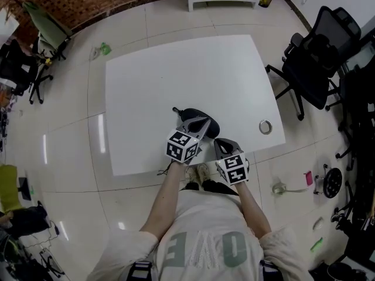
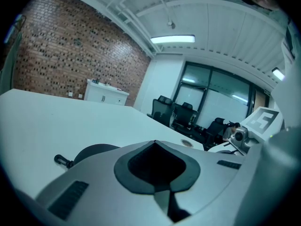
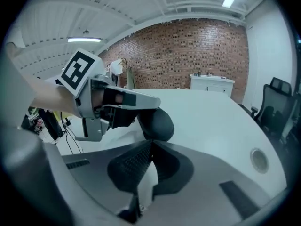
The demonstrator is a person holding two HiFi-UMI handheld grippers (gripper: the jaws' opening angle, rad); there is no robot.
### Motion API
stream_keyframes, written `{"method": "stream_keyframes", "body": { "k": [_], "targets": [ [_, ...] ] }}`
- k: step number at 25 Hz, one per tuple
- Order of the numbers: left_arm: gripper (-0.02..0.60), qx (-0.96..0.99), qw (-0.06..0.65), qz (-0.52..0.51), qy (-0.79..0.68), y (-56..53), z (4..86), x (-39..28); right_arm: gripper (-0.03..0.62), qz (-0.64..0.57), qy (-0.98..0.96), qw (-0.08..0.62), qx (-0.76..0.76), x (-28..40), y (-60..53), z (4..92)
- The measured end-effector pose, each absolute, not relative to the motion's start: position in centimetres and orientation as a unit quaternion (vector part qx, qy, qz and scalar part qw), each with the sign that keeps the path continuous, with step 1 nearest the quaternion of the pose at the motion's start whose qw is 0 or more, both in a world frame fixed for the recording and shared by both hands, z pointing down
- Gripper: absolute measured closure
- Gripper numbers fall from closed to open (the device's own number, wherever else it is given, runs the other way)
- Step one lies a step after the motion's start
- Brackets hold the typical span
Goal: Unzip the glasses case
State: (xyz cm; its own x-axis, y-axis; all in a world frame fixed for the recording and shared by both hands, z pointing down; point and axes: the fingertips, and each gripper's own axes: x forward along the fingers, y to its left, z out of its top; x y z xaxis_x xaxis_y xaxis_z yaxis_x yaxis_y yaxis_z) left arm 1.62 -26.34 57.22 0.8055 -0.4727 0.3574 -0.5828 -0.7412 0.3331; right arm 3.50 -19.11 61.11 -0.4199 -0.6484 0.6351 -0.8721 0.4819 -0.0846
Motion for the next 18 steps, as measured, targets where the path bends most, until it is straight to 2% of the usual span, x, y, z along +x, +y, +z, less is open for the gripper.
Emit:
{"method": "stream_keyframes", "body": {
  "k": [8,12,18],
  "targets": [
    [0.589,0.924,0.222,0.135,-0.280,-26.8,57.2,2.0,0.594,0.209,-0.816,0.273,0.466,4.6,-20.2,60.9],
    [0.590,0.911,0.174,0.184,-0.325,-27.1,57.0,0.8,0.594,0.196,-0.846,0.271,0.415,1.9,-18.7,60.1],
    [0.591,0.908,0.135,0.197,-0.344,-27.2,55.7,0.3,0.594,0.156,-0.890,0.283,0.323,-3.6,-16.8,59.5]
  ]
}}
